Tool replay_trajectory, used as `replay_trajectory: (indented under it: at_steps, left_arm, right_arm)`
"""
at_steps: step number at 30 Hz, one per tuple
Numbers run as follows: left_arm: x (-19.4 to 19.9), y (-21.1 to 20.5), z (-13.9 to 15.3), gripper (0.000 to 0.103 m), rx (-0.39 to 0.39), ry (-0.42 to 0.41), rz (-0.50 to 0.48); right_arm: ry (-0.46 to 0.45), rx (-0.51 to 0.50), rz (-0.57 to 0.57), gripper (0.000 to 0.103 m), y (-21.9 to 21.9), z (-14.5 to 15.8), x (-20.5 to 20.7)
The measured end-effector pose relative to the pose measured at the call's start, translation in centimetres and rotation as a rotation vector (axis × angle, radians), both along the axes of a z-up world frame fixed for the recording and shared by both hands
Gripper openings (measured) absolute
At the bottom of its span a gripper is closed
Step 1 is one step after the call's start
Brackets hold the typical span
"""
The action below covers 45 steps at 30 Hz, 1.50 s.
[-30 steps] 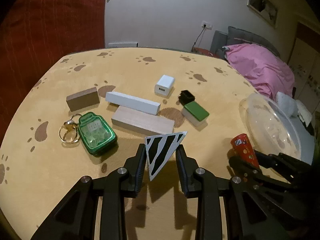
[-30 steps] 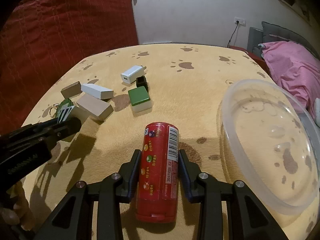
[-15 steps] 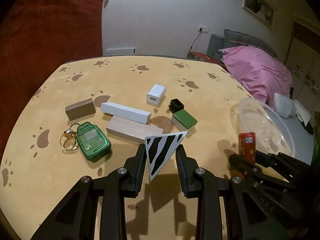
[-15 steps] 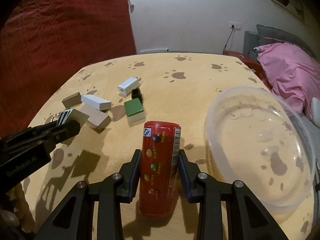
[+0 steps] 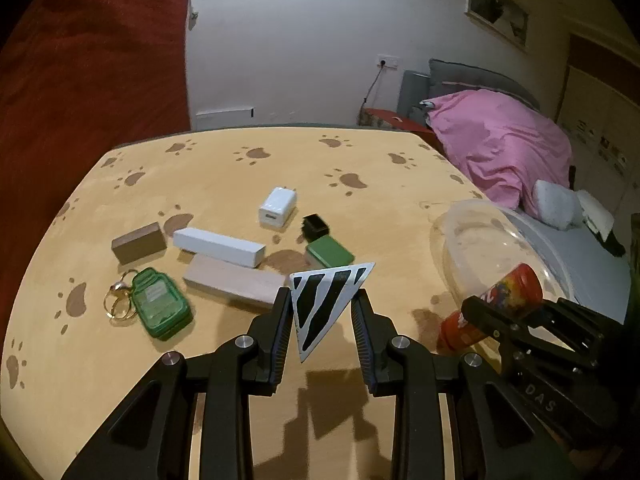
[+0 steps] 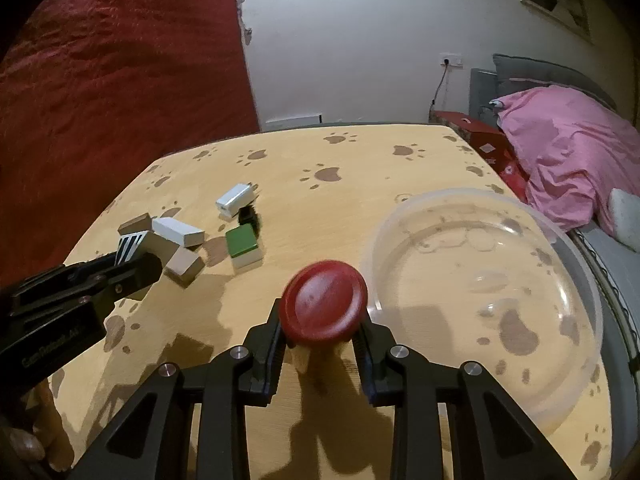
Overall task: Organize rigid objects
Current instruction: 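Carry the red can into the clear bowl with right tool while left carries triangle block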
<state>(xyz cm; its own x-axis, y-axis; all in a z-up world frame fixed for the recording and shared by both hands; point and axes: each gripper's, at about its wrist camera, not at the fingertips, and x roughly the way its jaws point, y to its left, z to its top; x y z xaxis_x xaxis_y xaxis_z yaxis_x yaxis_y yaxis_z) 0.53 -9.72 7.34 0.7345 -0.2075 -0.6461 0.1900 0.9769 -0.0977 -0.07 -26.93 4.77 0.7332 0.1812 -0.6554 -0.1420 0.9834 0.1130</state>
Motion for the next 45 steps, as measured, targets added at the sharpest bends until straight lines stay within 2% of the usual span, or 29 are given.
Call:
replay_trajectory:
  at_steps: [9,19,21,26,34,36,39,45]
  left_arm:
    - [0.1,-2.4,0.7,0.031,0.011,-0.011,-0.043]
    - [0.3,-5.3,0.8,0.031,0.017,-0.012,-0.098]
    - [0.4,-5.9,0.8,0.031,0.021,-0.012,-0.109]
    - [0.4,-7.2,1.0,0.031,0.026,-0.012,-0.136]
    - [1.1,-9.8,1.0,0.031,0.035,-0.006,-0.192]
    - [1.2,-10.4,1.0,0.031,0.037,-0.006,-0.203]
    - [1.4,-11.6,1.1,0.031,0.039,-0.008,-0.222]
    - [1.8,-13.4,1.0,0.031,0.049,-0.012,-0.257]
  right_arm:
    - [-0.015,0.059,-0.049,0.033,-4.0,0.9,-0.6]
    - [-0.010,0.259,-0.109,0.032,-9.7,1.5,-1.3]
    - [-0.022,0.267,-0.132,0.032,-10.6,1.6,-1.4]
    - [-0.036,0.252,-0.193,0.032,-12.3,1.6,-1.3]
    - [-0.024,0.108,-0.313,0.033,-13.9,0.5,-0.5]
    - [-0.015,0.101,-0.321,0.044,-14.2,0.2,-0.4]
    - [-0.022,0.080,-0.333,0.055,-14.2,0.0,-0.5]
    - [-0.016,0.065,-0.338,0.060,-14.5,-0.4,-0.5]
